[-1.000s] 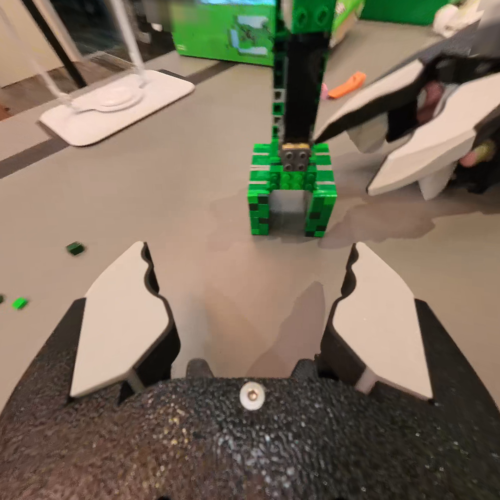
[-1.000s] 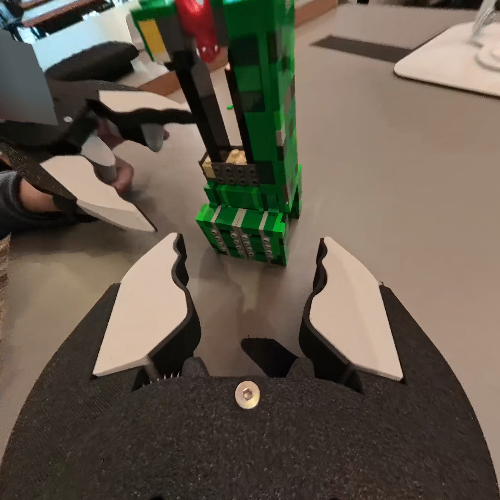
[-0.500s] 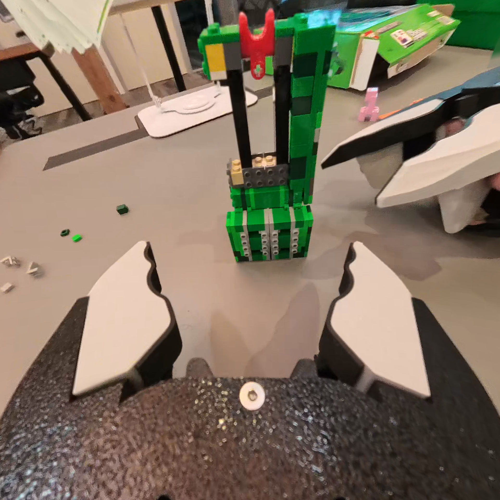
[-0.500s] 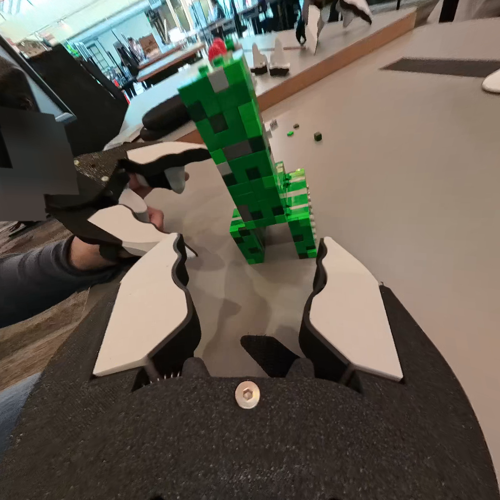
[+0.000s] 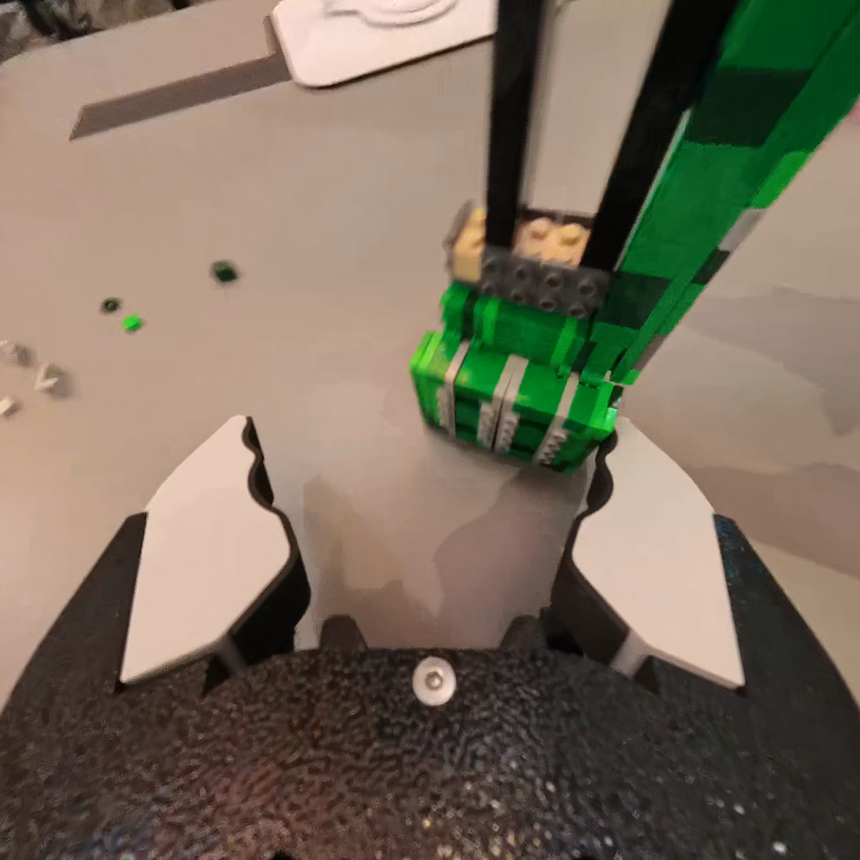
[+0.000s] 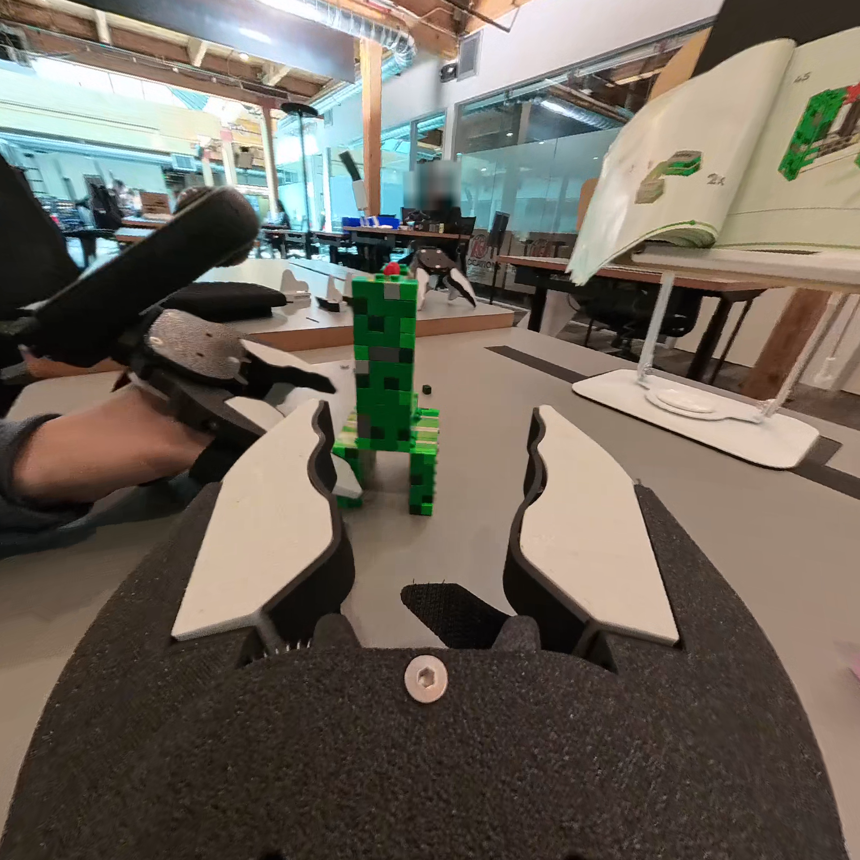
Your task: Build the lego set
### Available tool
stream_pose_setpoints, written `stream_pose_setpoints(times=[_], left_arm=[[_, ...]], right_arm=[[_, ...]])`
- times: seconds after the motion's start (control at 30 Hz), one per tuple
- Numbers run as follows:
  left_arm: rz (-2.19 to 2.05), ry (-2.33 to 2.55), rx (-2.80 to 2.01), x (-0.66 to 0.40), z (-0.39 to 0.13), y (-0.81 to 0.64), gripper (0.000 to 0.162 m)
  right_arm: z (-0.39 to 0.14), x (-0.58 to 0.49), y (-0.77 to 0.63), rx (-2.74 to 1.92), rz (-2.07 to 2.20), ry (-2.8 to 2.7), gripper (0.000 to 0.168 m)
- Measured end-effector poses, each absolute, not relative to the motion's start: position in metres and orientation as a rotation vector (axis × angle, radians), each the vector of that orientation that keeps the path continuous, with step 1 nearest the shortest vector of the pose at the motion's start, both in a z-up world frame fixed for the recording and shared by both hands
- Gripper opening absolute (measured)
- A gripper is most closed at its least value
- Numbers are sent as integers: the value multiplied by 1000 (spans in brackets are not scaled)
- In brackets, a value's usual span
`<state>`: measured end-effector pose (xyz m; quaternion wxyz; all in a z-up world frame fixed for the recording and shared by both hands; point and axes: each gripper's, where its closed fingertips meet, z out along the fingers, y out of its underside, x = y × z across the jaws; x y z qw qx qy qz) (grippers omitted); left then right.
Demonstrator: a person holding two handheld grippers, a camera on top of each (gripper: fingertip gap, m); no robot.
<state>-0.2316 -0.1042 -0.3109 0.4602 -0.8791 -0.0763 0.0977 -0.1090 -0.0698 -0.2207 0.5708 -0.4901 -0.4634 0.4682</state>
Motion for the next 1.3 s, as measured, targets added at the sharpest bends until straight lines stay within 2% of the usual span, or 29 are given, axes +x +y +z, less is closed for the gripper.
stream_pose_setpoints(times=[0.1, 0.27, 0.4, 0.53, 0.97, 1.3], left_arm=[[310, -352, -2082, -259, -301, -125, 122], [387, -496, -1616, -272, -243, -175, 117], [482, -411, -1516, -251, -228, -190, 115], [598, -249, -1569, -232, -229, -178, 110], [613, -69, -1755, -219, -256, -152, 104], [621, -235, -1519, -263, -223, -162, 100]], right_arm=[[-219, -100, -61, -1175, 987, -1015, 79], [-220, -83, -49, -1249, 811, -888, 77], [-227, -74, -48, -1336, 704, -827, 73], [-225, -48, -41, -1355, 337, -679, 55], [-230, -72, -62, -1291, 413, -842, 53], [-222, -86, -67, -1192, 513, -902, 49]])
